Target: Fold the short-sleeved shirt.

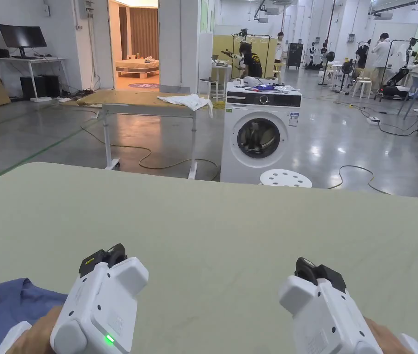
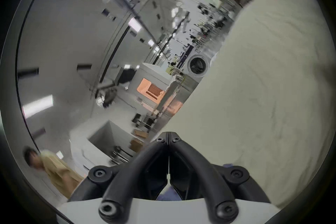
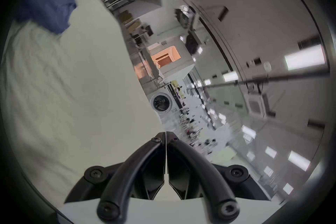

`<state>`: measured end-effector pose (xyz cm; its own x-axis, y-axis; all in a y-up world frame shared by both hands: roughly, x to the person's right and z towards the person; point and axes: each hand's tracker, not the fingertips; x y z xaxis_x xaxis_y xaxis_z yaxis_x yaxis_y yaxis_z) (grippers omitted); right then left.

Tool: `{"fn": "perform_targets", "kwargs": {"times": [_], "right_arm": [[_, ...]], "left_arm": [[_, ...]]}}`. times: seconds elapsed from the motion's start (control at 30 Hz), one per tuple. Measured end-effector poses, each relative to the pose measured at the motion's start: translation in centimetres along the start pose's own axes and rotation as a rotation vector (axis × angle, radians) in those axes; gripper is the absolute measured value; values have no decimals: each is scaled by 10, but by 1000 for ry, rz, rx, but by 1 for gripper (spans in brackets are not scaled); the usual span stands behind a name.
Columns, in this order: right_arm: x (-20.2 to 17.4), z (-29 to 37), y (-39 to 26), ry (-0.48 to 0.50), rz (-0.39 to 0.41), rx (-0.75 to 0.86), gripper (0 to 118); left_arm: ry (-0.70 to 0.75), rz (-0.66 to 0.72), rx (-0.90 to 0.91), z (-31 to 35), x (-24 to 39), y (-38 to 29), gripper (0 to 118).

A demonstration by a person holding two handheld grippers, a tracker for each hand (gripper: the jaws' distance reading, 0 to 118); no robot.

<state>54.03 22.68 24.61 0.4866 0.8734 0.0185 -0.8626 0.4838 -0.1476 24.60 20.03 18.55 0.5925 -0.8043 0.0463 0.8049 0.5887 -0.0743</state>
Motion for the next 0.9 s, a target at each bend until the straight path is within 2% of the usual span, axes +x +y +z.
{"fn": "perform_targets", "kwargs": {"times": [0.1, 0.17, 0.23, 0.33, 0.37, 0.43, 0.47, 0.57, 0.67, 0.9], "right_arm": [[18, 5, 2, 22, -378, -79, 0], [25, -16, -13, 39, -638, -129, 0], [31, -16, -21, 18, -842, -160, 0], [32, -20, -38, 15, -1134, -183, 0], [32, -20, -42, -7, -1201, -184, 0], [30, -17, -45, -35, -1259, -181, 0], [31, -17, -46, -38, -1260, -178, 0], [29, -15, -40, -13, -1208, -175, 0], [26, -10, -31, -47, -1131, -144, 0], [16, -13, -20, -3, -1040, -105, 0]], "left_arm": [[-50, 397, -50, -2, -19, -1, 0], [-101, 690, -56, -3, -32, -6, 0], [-134, 935, -43, -2, -40, -13, 0], [-139, 1170, -23, 0, -44, -22, 0], [-139, 1224, -21, 0, -45, -24, 0], [-151, 1274, 2, 7, -46, -23, 0], [-142, 1264, 0, 9, -47, -22, 0], [-120, 1225, 4, 17, -54, -17, 0], [-101, 1127, -18, 23, -62, -17, 0], [-144, 994, -167, 13, -93, -58, 0]]}}
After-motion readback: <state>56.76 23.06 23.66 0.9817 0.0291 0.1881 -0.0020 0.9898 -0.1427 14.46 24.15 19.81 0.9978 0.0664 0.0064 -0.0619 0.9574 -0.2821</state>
